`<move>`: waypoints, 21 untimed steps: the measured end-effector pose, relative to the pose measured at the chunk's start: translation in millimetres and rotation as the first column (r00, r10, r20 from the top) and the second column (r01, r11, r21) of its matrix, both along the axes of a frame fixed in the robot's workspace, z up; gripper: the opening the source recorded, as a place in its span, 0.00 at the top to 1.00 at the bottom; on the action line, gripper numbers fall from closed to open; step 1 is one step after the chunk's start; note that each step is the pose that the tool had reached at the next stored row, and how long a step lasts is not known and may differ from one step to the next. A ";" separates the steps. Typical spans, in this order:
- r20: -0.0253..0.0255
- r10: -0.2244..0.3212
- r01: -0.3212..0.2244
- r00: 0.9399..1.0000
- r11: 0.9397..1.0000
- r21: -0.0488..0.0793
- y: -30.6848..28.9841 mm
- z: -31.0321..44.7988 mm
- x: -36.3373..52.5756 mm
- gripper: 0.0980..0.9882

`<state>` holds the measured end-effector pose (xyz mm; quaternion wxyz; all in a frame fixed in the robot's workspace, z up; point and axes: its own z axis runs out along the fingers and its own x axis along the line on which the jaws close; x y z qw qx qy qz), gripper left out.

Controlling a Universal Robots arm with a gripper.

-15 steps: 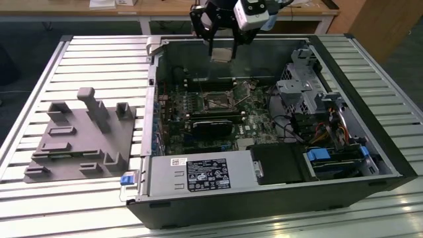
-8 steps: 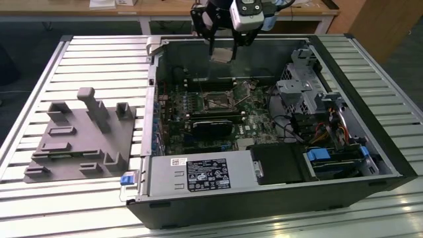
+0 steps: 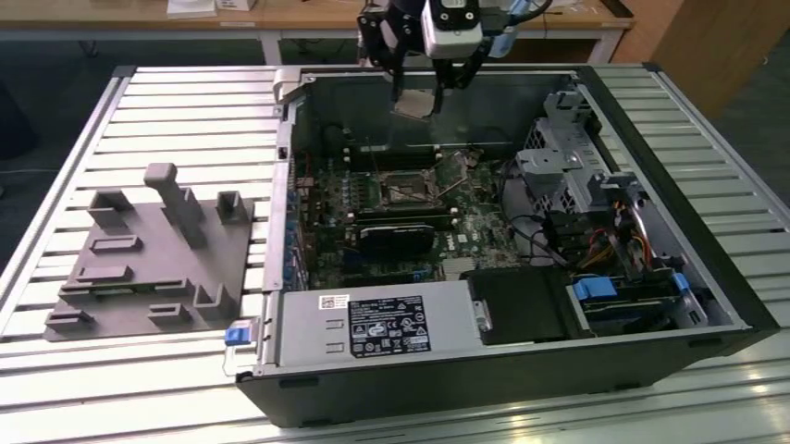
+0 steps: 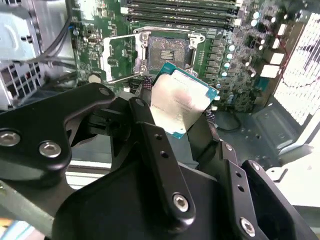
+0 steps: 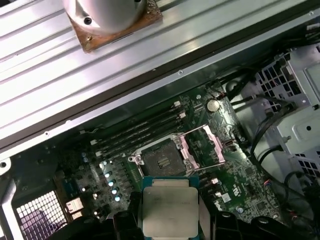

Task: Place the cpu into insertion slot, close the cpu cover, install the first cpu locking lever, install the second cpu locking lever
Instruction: 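Place the cpu into insertion slot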

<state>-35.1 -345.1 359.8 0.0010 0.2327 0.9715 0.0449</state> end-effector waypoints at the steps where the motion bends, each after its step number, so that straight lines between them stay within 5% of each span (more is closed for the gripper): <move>1: 0.000 -0.015 0.015 1.000 1.000 0.000 0.0 -0.1 0.0 0.51; 13: 0.000 -0.184 0.184 0.983 0.983 -0.001 0.1 -1.5 0.0 0.51; 21: 0.001 -0.289 0.289 0.957 0.957 -0.003 0.1 -3.0 0.0 0.51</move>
